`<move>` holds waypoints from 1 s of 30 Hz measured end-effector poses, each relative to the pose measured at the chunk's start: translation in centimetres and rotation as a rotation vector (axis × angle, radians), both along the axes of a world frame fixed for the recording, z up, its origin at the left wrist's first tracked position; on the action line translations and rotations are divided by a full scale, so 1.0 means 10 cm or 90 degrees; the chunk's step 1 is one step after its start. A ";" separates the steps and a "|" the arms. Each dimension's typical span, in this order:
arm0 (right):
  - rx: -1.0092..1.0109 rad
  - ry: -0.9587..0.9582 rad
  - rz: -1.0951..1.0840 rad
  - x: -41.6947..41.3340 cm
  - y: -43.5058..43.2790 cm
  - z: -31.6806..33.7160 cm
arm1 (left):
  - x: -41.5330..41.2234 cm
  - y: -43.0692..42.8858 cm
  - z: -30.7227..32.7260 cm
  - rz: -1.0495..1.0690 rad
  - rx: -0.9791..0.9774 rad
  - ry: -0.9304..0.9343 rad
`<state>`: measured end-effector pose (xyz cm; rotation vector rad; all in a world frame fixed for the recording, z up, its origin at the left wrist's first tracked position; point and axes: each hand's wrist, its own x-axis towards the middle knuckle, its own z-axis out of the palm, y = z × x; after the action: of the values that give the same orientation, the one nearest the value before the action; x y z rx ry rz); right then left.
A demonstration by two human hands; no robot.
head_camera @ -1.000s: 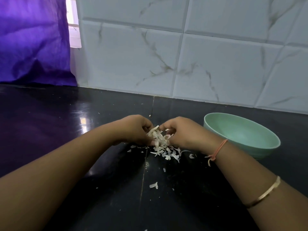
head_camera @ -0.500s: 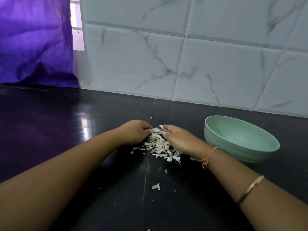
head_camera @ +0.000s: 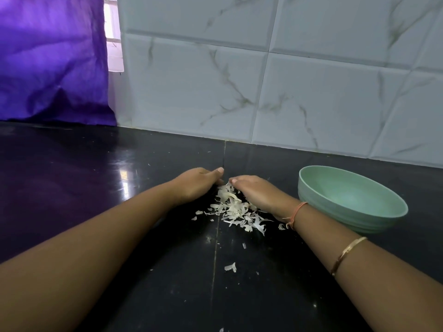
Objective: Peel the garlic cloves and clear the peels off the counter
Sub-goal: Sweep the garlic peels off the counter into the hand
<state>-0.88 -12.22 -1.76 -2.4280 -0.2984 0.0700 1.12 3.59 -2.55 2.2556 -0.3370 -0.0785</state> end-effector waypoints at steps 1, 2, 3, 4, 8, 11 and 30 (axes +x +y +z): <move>0.036 -0.005 0.014 -0.01 0.00 -0.01 | -0.01 -0.01 0.00 -0.008 -0.026 0.000; 0.077 -0.020 0.017 -0.02 0.01 -0.01 | -0.03 -0.02 0.01 -0.008 -0.064 -0.008; 0.112 -0.039 0.008 -0.02 0.02 -0.01 | -0.03 -0.03 0.01 -0.002 -0.099 -0.022; 0.138 -0.062 -0.010 0.00 0.03 -0.01 | -0.03 -0.03 0.01 0.010 -0.125 -0.039; 0.114 -0.114 -0.059 0.13 0.10 0.00 | 0.04 0.01 -0.01 0.113 -0.157 -0.121; 0.017 -0.069 -0.024 0.26 0.17 0.03 | 0.11 0.07 -0.03 0.146 -0.208 -0.140; -0.171 -0.023 0.059 0.17 0.17 0.05 | 0.15 0.08 -0.09 0.118 -0.210 -0.119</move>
<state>0.85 -10.56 -1.24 -2.6823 -0.4417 0.1131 2.59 4.39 -3.46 1.9586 -0.2187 0.2685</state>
